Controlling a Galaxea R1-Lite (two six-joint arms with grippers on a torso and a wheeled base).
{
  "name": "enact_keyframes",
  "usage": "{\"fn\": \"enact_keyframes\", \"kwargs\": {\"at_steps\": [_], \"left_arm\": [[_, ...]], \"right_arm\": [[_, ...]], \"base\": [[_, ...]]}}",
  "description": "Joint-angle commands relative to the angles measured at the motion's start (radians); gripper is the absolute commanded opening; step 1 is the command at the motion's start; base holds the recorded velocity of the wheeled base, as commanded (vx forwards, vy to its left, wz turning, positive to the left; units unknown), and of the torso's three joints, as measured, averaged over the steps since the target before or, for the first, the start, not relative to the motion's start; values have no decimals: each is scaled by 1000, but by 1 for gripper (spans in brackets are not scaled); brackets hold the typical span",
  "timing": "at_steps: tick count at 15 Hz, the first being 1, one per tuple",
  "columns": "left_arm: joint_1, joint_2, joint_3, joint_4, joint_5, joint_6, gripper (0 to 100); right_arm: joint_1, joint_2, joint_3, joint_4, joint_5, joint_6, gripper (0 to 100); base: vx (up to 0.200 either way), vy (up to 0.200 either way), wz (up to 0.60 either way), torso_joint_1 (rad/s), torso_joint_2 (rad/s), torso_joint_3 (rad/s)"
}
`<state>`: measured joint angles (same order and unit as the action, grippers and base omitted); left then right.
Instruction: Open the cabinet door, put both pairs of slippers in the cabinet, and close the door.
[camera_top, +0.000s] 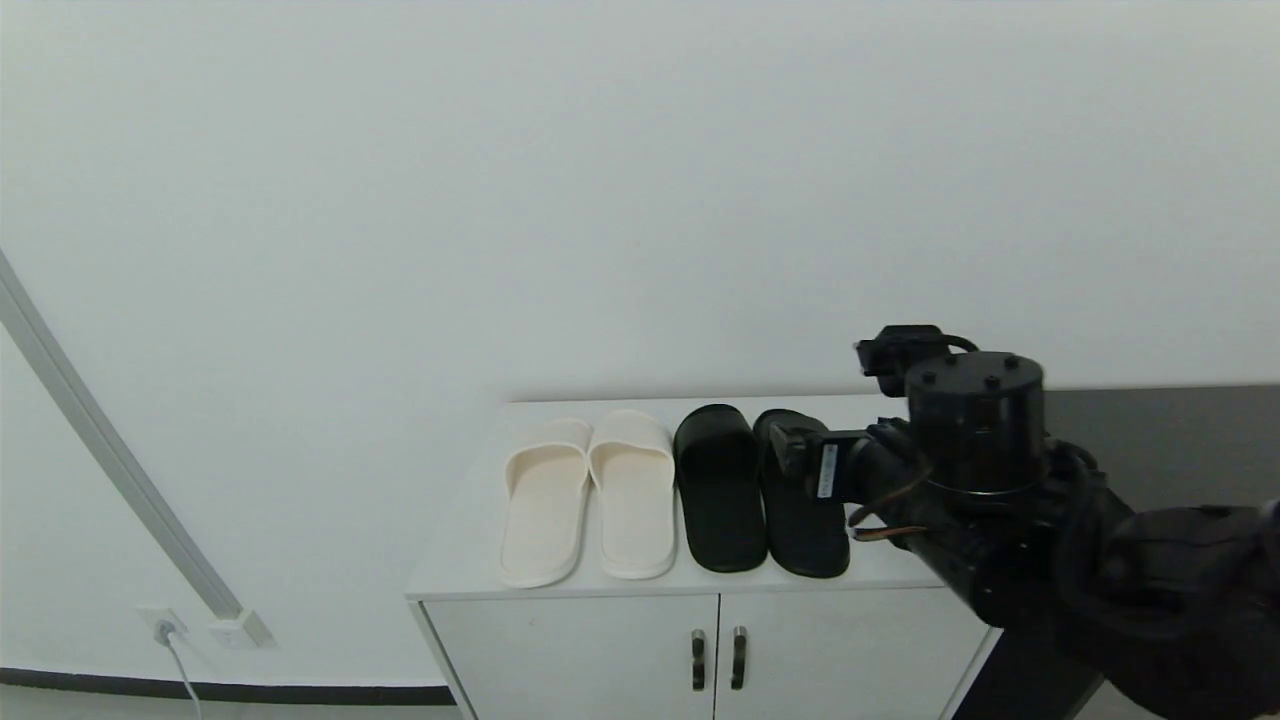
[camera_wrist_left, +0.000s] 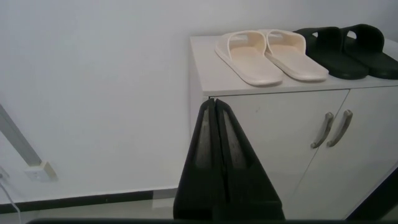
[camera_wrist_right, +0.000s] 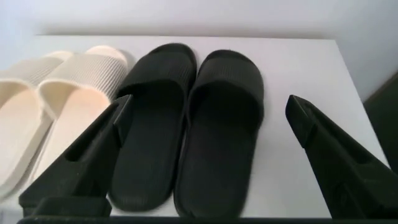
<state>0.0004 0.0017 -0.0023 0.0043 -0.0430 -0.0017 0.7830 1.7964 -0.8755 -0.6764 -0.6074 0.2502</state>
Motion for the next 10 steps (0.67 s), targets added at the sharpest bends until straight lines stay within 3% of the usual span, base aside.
{"fn": "enact_keyframes", "kwargs": {"at_steps": [1,6,10], "left_arm": [[1,0,-1,0,0,0,0],[1,0,-1,0,0,0,0],[1,0,-1,0,0,0,0]], "right_arm": [[10,163,-108,-5,-78,0,100],[5,299,-184,-14,-86,11,100],[-25,374,-212,-52,-31,17,100]], "base": [[0,0,0,0,0,0],[0,0,0,0,0,0],[0,0,0,0,0,0]]}}
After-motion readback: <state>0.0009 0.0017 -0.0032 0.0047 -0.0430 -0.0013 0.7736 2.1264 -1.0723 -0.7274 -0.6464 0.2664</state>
